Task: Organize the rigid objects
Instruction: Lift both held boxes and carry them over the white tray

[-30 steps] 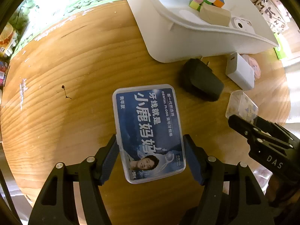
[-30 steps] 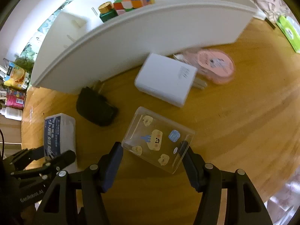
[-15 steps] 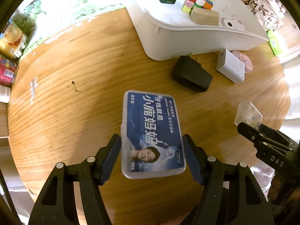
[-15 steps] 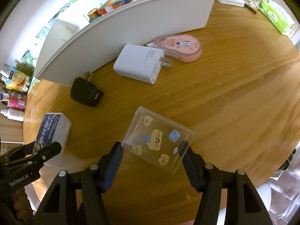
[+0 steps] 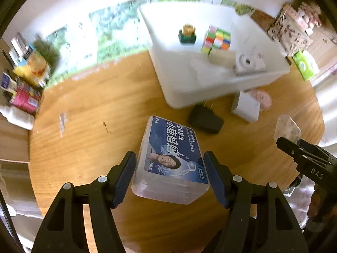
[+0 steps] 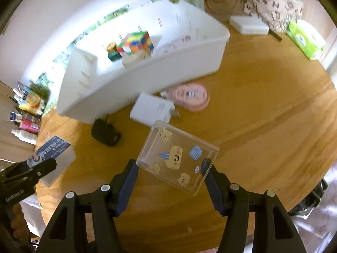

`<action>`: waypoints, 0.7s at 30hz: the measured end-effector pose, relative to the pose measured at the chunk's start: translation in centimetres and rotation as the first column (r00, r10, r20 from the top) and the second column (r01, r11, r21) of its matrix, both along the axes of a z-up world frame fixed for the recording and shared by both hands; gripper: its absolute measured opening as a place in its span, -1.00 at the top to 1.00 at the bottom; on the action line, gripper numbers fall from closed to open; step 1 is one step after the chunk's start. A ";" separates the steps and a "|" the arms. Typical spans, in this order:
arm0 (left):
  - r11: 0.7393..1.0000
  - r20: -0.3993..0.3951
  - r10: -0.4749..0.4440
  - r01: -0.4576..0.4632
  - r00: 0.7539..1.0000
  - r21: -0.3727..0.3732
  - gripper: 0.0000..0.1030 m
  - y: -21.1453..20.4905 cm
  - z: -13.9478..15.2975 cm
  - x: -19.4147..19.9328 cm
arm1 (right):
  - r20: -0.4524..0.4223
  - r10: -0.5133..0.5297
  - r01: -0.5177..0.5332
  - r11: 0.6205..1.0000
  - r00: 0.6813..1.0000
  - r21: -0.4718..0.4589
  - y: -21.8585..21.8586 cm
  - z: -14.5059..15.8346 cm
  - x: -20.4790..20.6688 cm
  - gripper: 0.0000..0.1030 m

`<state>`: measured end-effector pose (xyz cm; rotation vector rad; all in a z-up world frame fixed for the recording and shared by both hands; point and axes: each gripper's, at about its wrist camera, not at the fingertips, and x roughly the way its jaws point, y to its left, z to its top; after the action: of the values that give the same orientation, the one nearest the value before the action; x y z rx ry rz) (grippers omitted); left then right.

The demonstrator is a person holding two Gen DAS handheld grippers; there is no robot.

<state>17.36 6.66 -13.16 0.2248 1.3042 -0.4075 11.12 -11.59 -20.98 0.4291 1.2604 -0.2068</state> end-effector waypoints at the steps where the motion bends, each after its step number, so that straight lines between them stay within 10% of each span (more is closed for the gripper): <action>1: 1.000 0.012 0.004 -0.004 1.000 0.000 -0.35 -0.3 0.3 0.2 | 0.009 0.005 -0.005 1.000 1.000 -0.002 -0.4 0.5 -0.1 -0.22; 21: 0.994 0.211 0.101 -0.090 0.972 -0.062 -0.35 -3.7 6.9 3.5 | 0.187 0.128 -0.115 0.990 0.974 -0.075 -4.7 6.7 3.6 -0.22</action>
<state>20.89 3.00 -6.27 0.1562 1.0870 -0.3255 14.72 -16.30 -14.26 0.3079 1.0837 -0.0988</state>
